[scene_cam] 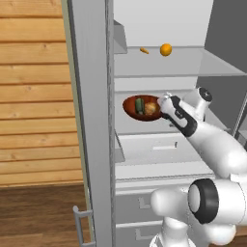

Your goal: Pick the chicken drumstick and cucumber from their plates and place them in the bowl. Then put the bowl in the fridge.

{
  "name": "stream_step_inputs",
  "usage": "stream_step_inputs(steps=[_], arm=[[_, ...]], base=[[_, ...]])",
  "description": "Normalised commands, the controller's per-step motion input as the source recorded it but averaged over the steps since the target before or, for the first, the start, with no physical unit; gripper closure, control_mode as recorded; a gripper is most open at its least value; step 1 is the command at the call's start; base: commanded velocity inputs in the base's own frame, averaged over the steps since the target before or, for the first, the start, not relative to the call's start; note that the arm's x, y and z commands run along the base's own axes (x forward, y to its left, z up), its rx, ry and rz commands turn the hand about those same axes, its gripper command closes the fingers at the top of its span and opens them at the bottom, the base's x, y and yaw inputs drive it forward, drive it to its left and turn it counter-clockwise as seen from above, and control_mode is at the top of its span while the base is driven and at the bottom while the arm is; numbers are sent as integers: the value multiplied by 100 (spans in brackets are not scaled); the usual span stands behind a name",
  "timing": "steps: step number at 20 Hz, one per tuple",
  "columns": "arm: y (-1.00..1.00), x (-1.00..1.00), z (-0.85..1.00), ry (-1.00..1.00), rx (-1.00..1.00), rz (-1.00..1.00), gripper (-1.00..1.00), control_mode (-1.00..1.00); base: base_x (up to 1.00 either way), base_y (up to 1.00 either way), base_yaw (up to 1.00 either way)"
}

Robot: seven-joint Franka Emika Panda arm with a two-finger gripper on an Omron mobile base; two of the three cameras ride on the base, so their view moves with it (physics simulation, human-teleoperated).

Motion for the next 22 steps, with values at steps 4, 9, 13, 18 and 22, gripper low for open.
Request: stream_step_inputs(steps=[4,9,13,18,22], arm=[[8,-94,66,-11,-1,6,-100,-100],[6,-100,47,-1,-17,19,-100,-100],[13,-100,3,0,-33,21,-100,-100],[23,-100,-17,4,-27,16,-100,-100],[3,-100,-18,-9,-9,8,-100,-100]], base=[[0,0,0],[0,0,0],[0,0,0],[0,0,0],[0,0,0]])
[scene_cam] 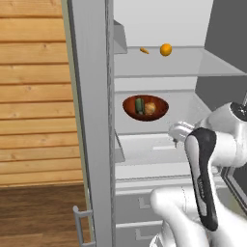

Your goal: Pick the chicken drumstick and cucumber from their plates and place them in the bowl. Then put the bowl in the fridge.

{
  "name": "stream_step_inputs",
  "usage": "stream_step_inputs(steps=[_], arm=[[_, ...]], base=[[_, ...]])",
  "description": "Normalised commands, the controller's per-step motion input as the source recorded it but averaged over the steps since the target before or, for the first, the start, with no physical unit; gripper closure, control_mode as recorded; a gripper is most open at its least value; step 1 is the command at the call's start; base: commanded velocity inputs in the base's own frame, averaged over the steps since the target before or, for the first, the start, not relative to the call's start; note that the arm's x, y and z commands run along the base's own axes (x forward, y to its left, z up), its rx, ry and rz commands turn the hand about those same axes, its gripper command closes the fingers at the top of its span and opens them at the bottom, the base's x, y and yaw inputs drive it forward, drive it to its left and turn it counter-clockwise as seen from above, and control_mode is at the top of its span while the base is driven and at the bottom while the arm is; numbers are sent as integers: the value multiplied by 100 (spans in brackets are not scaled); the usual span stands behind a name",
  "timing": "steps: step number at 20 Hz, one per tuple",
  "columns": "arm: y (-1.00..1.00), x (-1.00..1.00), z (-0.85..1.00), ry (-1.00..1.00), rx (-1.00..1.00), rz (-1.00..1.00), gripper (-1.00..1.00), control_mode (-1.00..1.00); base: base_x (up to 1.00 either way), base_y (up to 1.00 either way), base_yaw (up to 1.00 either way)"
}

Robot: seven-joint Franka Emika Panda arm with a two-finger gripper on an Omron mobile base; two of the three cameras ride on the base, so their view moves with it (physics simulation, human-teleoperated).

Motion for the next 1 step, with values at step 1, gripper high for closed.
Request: stream_step_inputs(steps=[1], arm=[[4,-100,-14,-10,-7,5,-100,-100]], base=[[0,0,0]])
